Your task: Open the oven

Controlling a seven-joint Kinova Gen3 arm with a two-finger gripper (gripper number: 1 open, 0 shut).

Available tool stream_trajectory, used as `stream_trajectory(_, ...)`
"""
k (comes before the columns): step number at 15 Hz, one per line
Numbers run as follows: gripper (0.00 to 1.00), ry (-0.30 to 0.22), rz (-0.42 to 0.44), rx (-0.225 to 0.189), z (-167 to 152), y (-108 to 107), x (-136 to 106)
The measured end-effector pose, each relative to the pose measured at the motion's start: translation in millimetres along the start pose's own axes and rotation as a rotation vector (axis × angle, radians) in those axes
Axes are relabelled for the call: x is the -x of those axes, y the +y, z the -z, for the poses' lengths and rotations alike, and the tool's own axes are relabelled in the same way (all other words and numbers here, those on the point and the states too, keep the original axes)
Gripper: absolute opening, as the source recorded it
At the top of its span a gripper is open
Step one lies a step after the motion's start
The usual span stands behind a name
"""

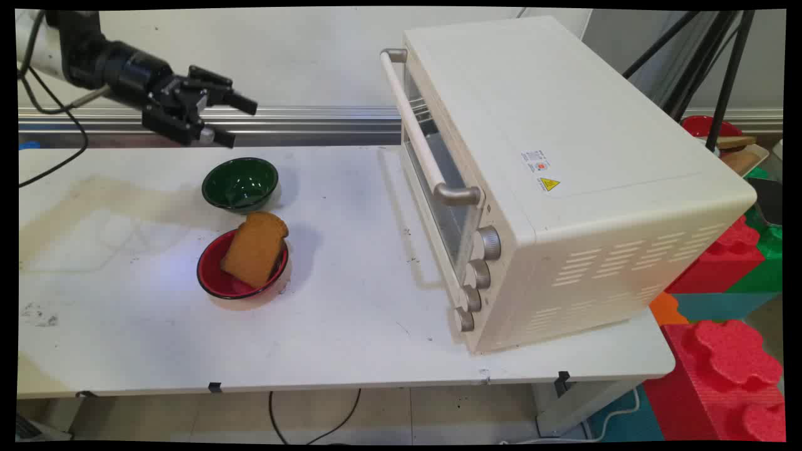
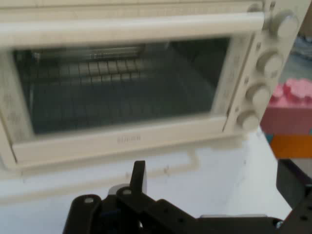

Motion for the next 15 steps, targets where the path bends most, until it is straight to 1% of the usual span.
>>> stream_trajectory(3, 1.00, 0.051, 0.004, 0.001, -9, 4, -20)
stream_trajectory(7, 1.00, 0.099, 0.001, -0.004, -26, 6, -44)
stream_trajectory(10, 1.00, 0.123, 0.000, -0.011, -42, 5, -58)
stream_trajectory(12, 1.00, 0.137, -0.001, -0.017, -59, 4, -68)
stream_trajectory(15, 1.00, 0.142, -0.007, -0.026, -83, 2, -80)
